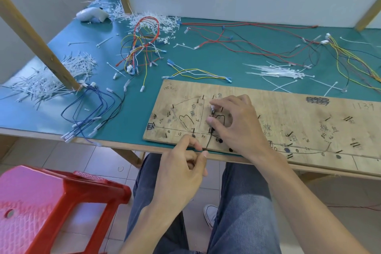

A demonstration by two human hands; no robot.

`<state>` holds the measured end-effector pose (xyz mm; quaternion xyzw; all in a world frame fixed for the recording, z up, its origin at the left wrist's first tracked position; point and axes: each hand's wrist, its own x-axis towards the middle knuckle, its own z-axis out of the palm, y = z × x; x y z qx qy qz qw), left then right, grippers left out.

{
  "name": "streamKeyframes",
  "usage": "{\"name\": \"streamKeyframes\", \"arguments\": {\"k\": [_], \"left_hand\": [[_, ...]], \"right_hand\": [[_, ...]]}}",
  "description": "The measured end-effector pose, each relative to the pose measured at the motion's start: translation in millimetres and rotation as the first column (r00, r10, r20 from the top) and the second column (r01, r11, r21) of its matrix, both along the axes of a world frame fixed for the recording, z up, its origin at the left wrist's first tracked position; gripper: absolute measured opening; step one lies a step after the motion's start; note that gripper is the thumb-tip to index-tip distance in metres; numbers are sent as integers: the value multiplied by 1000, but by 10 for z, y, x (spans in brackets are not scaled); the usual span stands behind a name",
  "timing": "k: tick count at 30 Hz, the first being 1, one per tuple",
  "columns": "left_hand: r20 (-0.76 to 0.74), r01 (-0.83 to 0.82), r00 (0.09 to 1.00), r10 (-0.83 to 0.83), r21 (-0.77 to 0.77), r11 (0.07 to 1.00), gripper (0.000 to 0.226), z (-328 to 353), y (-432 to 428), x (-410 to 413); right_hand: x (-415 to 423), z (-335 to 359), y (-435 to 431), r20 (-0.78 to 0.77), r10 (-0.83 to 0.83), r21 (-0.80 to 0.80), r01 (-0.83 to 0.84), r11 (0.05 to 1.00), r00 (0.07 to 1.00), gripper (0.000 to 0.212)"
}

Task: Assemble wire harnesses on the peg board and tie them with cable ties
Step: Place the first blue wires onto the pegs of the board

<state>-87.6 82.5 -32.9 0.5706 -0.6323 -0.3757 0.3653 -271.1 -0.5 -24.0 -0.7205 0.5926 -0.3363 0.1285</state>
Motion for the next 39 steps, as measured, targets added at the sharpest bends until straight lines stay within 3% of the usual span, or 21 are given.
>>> {"name": "streamKeyframes", "arguments": {"k": [4, 6, 9, 13, 16, 20, 25, 33, 39], "left_hand": [[41, -5, 999, 6, -13, 1000, 8, 26, 45, 74], [189, -22, 981, 42, -108, 994, 19, 60, 69, 145], [439, -29, 885, 156, -283, 959, 31, 160, 41, 295], [371, -189, 877, 306, -320, 929, 24, 324, -236, 618], [354, -400, 775, 524, -367, 840, 17, 452, -581, 1030], [494, -557, 622, 608, -266, 786, 12, 533, -1037, 1670], [650, -585, 585, 485, -75, 807, 18, 476, -1409, 1959], [515, -517, 711, 478, -78, 853, 32, 379, -1542, 2013], [102, -521, 835, 541, -174, 836, 16, 371, -1585, 1972]], "right_hand": [[-14, -6, -16, 35, -4, 11, 4, 1000, 999, 26], [-9, -12, -31, 33, -5, 14, 4, 1000, 999, 28], [-2, -10, -58, 10, -13, 35, 12, 999, 1000, 33], [-19, -2, -59, 17, -3, 53, 2, 999, 1000, 38], [-21, -4, -62, 23, -5, 39, 4, 999, 1000, 39], [-35, 19, -60, 84, -30, 6, 29, 1000, 996, 40], [-33, 51, -50, 113, -28, 5, 28, 1000, 993, 37], [-9, 70, -42, 81, -25, 25, 23, 999, 996, 34], [-20, 73, -39, 98, -27, 31, 24, 999, 995, 38]]}}
